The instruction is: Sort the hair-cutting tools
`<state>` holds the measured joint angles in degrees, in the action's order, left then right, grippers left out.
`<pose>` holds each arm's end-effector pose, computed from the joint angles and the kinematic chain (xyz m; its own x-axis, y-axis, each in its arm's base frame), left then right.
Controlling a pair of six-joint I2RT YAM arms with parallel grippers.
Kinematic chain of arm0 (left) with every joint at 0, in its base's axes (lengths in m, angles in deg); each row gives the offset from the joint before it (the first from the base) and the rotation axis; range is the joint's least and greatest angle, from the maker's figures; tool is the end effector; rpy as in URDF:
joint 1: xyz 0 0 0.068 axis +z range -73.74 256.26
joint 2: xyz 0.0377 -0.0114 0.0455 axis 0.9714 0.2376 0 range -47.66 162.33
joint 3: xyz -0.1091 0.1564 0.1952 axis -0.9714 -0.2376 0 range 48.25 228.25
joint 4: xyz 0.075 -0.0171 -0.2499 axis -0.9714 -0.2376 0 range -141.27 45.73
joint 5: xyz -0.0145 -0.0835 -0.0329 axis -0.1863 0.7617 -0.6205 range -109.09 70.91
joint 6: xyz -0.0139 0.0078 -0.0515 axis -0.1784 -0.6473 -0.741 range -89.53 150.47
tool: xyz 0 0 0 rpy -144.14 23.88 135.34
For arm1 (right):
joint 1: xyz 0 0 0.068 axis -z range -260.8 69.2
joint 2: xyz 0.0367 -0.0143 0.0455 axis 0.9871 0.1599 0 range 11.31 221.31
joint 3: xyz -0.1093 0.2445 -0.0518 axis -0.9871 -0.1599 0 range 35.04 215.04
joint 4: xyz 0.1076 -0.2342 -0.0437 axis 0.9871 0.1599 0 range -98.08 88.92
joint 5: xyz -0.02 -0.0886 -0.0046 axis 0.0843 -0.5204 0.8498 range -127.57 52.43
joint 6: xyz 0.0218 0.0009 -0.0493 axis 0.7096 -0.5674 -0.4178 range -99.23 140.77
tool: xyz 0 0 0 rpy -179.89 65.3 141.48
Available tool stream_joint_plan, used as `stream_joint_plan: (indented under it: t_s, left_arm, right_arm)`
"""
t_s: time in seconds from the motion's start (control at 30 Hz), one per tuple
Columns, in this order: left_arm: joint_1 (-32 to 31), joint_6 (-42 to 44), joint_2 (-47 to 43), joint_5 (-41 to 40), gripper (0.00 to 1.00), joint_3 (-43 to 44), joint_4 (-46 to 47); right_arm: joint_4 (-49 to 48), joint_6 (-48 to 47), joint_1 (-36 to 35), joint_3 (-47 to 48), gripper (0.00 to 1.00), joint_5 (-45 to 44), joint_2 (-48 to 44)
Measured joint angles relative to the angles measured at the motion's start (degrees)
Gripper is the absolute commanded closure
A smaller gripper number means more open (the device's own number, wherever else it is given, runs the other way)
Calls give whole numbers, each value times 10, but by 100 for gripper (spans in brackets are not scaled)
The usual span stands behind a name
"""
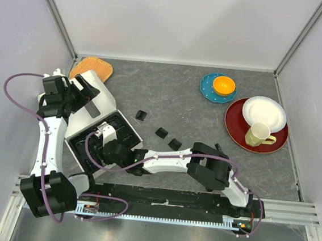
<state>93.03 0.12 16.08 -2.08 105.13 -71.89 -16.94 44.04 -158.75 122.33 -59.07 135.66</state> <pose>0.2354 0.0600 0.3194 -0.4451 -0.6387 -0.6277 -0.3128 0.7677 -0.5593 0.1161 0.4813 0.1810 -0.4235 -0.2231 -0.8780 -0.7351 0.6511 0.1891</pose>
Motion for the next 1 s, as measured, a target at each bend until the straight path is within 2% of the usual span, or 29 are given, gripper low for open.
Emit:
stream_joint_plan:
  t_s: [0.1,0.33,0.53,0.6,0.67,0.9,1.0]
  left_arm:
    - [0,0,0,0,6,0,0]
    - [0,0,1,-1,6,0,0]
    - [0,0,1,-2,6,0,-1]
    - [0,0,2,-2,6,0,-1]
    - [0,0,3,-2,6,0,-1]
    - [0,0,3,-2,6,0,-1]
    - [0,0,3,-3,6,0,-1]
  right_arm:
    - [-13,-1,-2,-6,51,0,0]
    - [-19,0,-2,-9,32,0,0]
    - [-9,-1,-3,-3,22,2,0]
    - [5,-2,-3,9,21,5,0]
    - [13,-2,-3,17,23,7,0]
    - [30,-1,-3,23,51,14,-1]
    - [35,0,-3,23,55,17,-1]
